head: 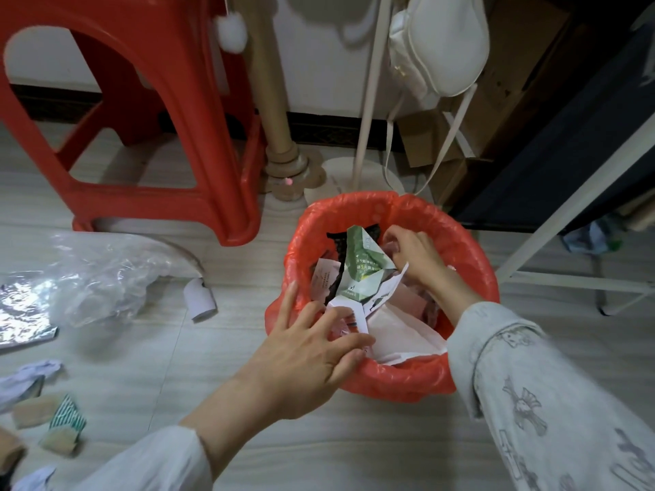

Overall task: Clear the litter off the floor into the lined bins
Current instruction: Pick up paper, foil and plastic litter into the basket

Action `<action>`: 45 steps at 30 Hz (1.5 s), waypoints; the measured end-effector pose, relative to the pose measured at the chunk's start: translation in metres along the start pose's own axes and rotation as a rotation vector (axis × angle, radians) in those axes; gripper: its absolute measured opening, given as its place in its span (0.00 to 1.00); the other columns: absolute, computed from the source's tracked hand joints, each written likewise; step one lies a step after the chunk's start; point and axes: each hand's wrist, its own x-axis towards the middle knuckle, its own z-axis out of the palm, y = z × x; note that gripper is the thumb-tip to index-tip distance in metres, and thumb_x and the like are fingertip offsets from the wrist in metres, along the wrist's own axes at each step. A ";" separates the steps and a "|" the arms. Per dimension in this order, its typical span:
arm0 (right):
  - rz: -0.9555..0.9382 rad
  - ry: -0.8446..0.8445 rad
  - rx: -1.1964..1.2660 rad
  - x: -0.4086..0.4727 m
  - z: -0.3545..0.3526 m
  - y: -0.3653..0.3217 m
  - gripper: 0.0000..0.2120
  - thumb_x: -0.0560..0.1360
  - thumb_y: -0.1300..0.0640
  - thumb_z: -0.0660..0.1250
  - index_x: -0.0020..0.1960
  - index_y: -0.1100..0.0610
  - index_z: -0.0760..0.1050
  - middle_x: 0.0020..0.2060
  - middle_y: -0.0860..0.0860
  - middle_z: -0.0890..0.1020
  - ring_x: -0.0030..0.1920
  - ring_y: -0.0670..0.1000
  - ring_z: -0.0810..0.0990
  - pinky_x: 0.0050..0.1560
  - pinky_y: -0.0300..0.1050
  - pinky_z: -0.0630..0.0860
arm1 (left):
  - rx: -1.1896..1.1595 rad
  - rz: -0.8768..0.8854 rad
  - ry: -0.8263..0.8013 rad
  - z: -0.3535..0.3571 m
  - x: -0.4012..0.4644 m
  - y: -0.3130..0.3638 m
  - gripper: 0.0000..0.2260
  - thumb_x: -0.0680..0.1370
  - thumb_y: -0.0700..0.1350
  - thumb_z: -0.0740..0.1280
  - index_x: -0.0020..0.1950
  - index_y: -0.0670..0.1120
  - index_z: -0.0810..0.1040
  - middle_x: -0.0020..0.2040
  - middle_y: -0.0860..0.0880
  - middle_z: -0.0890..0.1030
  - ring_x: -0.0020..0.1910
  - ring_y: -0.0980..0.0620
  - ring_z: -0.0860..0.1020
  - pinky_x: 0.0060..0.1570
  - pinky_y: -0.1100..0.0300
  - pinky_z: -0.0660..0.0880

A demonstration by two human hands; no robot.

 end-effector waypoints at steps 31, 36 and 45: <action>0.095 -0.141 0.043 -0.051 -0.048 -0.025 0.30 0.73 0.70 0.57 0.74 0.56 0.61 0.71 0.57 0.67 0.71 0.57 0.66 0.70 0.47 0.64 | -0.218 -0.045 -0.150 -0.045 -0.005 -0.002 0.40 0.67 0.63 0.31 0.72 0.54 0.64 0.76 0.50 0.55 0.76 0.50 0.44 0.71 0.60 0.36; -0.017 -0.059 0.073 -0.101 -0.079 -0.077 0.27 0.76 0.69 0.53 0.73 0.56 0.61 0.74 0.53 0.62 0.74 0.53 0.60 0.74 0.50 0.58 | -0.141 -0.032 -0.123 -0.116 -0.048 -0.017 0.30 0.75 0.63 0.44 0.72 0.50 0.64 0.73 0.47 0.63 0.74 0.50 0.57 0.71 0.59 0.55; -0.391 -0.135 0.007 -0.237 -0.103 -0.240 0.23 0.79 0.59 0.57 0.73 0.54 0.60 0.69 0.55 0.69 0.69 0.55 0.67 0.67 0.45 0.62 | -0.166 -0.307 -0.118 -0.220 -0.209 -0.053 0.18 0.81 0.48 0.58 0.70 0.51 0.66 0.70 0.48 0.68 0.67 0.49 0.69 0.66 0.57 0.64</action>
